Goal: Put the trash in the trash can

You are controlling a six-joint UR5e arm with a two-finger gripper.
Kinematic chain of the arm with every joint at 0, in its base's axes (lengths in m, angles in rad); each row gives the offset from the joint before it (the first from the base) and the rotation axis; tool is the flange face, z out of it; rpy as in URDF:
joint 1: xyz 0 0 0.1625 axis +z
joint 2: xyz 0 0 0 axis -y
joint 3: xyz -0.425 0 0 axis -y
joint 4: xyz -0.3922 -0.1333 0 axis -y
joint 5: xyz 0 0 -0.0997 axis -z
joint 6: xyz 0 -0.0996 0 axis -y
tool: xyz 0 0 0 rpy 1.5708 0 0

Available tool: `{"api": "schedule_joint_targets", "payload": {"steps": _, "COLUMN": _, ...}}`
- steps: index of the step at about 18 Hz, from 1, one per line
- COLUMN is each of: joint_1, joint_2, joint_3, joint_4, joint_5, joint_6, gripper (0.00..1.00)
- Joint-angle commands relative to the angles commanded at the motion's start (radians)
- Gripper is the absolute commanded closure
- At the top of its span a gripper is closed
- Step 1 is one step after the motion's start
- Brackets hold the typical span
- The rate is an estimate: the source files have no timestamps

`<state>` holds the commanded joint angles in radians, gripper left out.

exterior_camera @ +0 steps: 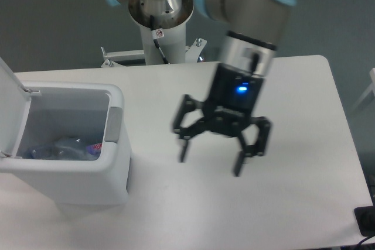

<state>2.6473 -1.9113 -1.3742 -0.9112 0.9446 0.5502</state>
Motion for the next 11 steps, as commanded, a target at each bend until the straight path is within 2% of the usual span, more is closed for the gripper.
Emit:
{"api": "schedule_joint_targets", "payload": {"steps": 5, "joint_1": 0.042, "joint_2": 0.001, "joint_3": -0.028, "joint_4": -0.023, "joint_5": 0.258, "joint_6": 0.176, "gripper": 0.00}}
{"api": "schedule_joint_targets", "payload": {"steps": 9, "joint_1": 0.048, "joint_2": -0.002, "joint_3": -0.031, "joint_4": -0.127, "joint_5": 0.351, "joint_6": 0.419, "gripper": 0.00}}
{"api": "schedule_joint_targets", "payload": {"steps": 11, "joint_1": 0.075, "joint_2": 0.000, "joint_3": -0.034, "joint_4": -0.170, "joint_5": 0.390, "joint_6": 0.505, "gripper": 0.00}}
